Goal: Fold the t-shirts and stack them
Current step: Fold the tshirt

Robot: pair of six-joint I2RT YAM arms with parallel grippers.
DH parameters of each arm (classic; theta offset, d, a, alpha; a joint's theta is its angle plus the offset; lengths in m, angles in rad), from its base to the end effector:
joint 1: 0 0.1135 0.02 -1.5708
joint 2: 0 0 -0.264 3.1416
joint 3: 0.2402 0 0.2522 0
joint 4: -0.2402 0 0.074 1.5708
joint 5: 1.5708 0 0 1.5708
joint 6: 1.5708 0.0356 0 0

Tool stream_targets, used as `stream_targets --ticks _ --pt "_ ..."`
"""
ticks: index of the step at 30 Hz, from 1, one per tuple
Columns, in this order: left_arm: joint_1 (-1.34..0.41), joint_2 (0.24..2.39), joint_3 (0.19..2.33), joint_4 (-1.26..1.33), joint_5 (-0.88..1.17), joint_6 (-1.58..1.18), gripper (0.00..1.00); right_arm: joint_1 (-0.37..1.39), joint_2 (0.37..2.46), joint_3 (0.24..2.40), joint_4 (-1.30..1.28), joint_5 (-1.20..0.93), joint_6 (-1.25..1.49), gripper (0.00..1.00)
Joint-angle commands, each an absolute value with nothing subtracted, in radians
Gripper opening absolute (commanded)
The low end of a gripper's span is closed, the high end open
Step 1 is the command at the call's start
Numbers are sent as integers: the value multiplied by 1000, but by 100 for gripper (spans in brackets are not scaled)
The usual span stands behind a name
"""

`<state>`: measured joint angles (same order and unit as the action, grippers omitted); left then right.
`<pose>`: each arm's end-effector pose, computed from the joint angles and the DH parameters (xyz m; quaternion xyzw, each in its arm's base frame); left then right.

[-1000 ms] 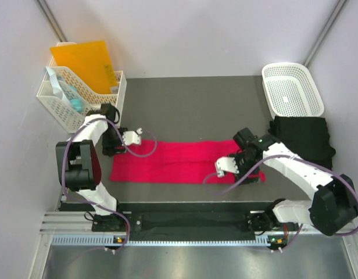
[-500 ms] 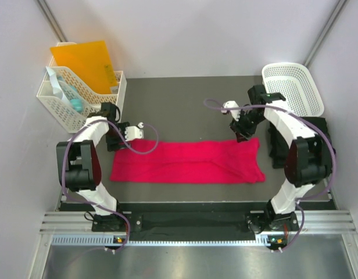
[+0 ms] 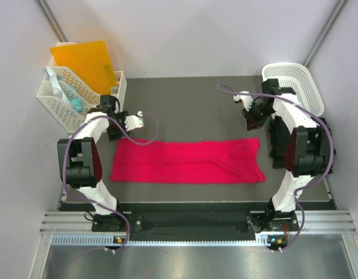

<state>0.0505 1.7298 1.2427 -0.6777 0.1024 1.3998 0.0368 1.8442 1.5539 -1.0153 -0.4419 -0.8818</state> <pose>0.3493 0.0140 0.2120 0.6191 0.7574 0.0960 0.1839 0.3702 0.0289 0.2526 -0.4547 0.8541 0.1452 0.2067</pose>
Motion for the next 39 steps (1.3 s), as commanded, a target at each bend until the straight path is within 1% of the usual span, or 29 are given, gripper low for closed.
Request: stream_targets --ticks 1,3,4,5,6,11,19,26,39 --pt "45 1735 1292 -653 156 1382 68 38 1838 1488 -1014 -446 -922 2" --pt "45 1747 1314 -664 179 1371 59 41 1839 1457 -997 -437 -917 0" --pt "44 1753 1325 -678 186 1370 22 41 1839 1451 -994 -430 -917 0" --pt "41 1762 1334 -698 193 1365 3 43 1835 1447 -989 -428 -916 0" --pt "41 1769 1351 -713 202 1359 0 43 1833 1437 -980 -426 -914 0" --pt "35 1773 1359 -750 256 1364 0 51 1822 1434 -977 -411 -914 0" --pt "20 1833 1407 -905 331 1385 0 72 1853 1416 -956 -382 -905 0" --pt "8 1876 1414 -930 321 1387 0 74 1884 1417 -927 -338 -893 0" --pt "3 1919 1381 -838 212 1350 0 72 1967 1427 -847 -273 -844 0"
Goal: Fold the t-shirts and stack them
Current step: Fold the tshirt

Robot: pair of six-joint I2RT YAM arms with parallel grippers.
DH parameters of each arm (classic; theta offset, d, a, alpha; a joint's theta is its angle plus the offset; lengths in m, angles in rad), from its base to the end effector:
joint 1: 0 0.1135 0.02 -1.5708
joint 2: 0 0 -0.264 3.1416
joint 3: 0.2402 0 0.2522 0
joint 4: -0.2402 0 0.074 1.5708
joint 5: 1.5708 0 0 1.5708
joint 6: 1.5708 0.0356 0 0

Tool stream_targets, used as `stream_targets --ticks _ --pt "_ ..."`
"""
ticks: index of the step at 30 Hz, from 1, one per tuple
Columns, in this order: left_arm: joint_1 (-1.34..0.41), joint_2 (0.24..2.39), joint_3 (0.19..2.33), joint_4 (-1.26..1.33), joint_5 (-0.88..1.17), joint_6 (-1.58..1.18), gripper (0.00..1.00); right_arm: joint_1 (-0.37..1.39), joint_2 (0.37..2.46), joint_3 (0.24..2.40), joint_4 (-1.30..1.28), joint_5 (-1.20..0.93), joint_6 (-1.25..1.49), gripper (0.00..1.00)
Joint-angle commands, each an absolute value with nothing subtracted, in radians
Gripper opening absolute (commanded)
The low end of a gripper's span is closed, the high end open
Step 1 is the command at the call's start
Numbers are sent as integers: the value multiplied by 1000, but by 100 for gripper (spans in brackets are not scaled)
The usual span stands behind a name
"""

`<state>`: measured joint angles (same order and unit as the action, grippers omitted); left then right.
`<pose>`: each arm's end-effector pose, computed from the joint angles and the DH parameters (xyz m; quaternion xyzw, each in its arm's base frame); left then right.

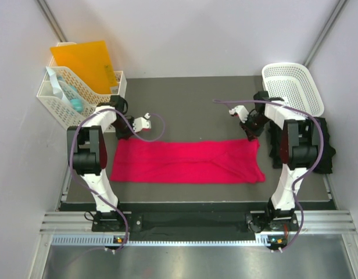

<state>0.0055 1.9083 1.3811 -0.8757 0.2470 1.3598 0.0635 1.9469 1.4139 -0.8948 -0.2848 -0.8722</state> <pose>0.3675 -0.0067 0.1842 0.6277 0.7642 -0.0428 0.1420 0.3725 0.0337 0.1792 -0.4543 0.8767 0.1023 0.1207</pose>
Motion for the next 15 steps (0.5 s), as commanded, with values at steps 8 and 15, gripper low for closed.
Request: stream_targets --ticks 8,15 --pt "3 1933 1313 -736 124 1330 0 69 1974 1396 -792 -216 -828 0" --pt "3 1937 1299 -698 104 1315 0 60 1987 1384 -750 -143 -815 0"
